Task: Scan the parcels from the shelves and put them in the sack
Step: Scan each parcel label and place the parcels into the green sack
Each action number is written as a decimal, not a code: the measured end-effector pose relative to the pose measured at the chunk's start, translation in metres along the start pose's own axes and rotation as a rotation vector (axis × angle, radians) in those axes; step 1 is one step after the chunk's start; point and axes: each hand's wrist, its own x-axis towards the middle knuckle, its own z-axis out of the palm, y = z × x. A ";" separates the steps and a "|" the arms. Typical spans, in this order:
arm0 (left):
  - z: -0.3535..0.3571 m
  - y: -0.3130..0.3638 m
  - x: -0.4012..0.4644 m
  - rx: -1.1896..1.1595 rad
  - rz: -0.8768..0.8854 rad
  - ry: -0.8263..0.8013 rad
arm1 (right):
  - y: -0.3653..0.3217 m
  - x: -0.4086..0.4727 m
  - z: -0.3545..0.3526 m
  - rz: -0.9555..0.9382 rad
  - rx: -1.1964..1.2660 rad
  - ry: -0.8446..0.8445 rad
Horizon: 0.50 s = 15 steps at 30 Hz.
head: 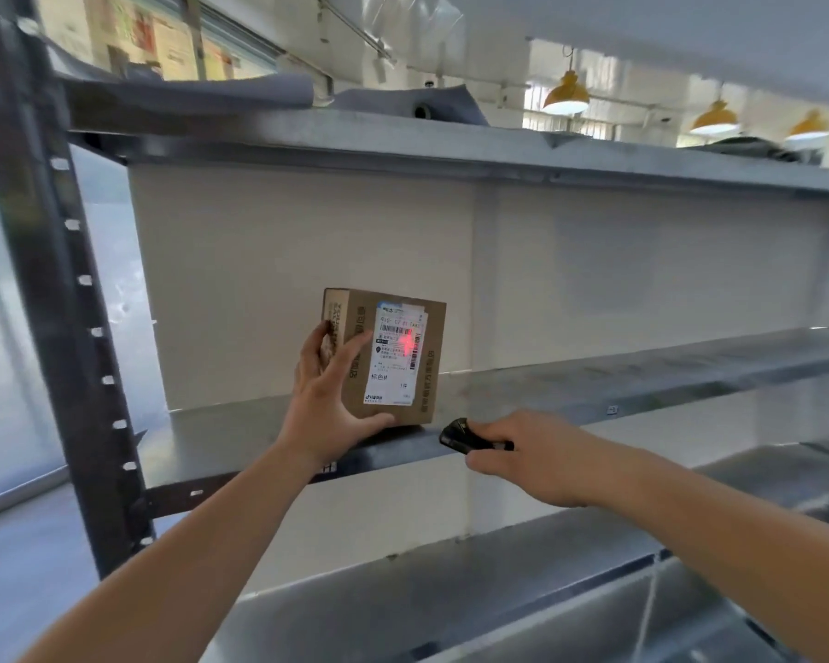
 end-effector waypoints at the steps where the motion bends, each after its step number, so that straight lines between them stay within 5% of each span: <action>1: -0.001 -0.001 0.000 -0.003 -0.001 -0.003 | -0.003 -0.003 0.000 0.013 0.009 -0.013; 15: -0.003 -0.014 -0.006 -0.072 -0.002 0.003 | -0.013 -0.023 0.007 0.099 0.038 -0.057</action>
